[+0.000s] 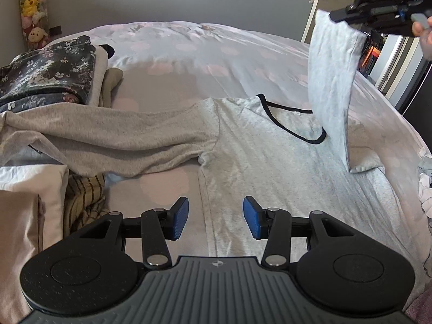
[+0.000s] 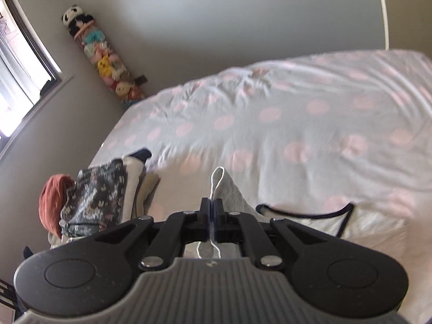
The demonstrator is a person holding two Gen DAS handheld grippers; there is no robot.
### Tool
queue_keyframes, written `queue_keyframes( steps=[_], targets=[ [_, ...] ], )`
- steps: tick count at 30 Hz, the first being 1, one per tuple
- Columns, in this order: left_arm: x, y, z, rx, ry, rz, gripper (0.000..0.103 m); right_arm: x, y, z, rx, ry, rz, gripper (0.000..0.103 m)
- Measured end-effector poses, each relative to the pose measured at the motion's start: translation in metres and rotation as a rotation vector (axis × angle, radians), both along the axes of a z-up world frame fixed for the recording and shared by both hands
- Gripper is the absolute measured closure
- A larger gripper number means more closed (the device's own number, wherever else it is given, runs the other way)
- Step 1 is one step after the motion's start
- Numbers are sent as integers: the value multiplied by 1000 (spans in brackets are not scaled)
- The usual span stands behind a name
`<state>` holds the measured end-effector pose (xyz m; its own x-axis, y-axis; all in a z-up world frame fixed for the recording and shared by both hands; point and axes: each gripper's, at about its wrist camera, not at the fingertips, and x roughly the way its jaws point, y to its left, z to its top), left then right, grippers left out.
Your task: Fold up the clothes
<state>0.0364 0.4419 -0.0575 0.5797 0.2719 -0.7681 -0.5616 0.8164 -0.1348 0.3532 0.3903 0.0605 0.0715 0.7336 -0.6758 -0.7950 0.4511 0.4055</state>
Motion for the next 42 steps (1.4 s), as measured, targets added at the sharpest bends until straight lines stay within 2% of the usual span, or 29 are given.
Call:
queue_keyframes(
  steps=[8,13,14,20,22,24,26,31,35,40,42],
  targets=[
    [20,31,-13,10,14,-2,60,-18,54,-105,-85,120,46,100],
    [34,43,-22,20,39,-27,60,-27,73,-154,-97,194,66,99],
    [37,45,-23,24,44,-34,60,-28,76,-160,-96,203,72,95],
    [59,53,-25,12,35,-64,60,-27,64,-171,-71,214,90,91],
    [68,55,-27,2,27,-66,60,-19,48,-168,-39,226,80,91],
    [77,58,-29,-21,16,-69,59,-6,24,-163,-4,238,49,85],
    [85,61,-34,-41,12,-69,58,10,-10,-157,33,221,15,73],
    [103,63,-49,-40,43,-48,60,33,-122,-156,-15,23,-117,72],
    [114,63,-58,-30,79,-30,67,47,-202,-171,-69,-50,-274,71],
    [126,55,-65,0,137,-35,68,51,-243,-189,-161,-210,-342,71],
    [131,49,-67,23,158,-50,69,50,-247,-197,-159,-232,-335,71]
  ],
)
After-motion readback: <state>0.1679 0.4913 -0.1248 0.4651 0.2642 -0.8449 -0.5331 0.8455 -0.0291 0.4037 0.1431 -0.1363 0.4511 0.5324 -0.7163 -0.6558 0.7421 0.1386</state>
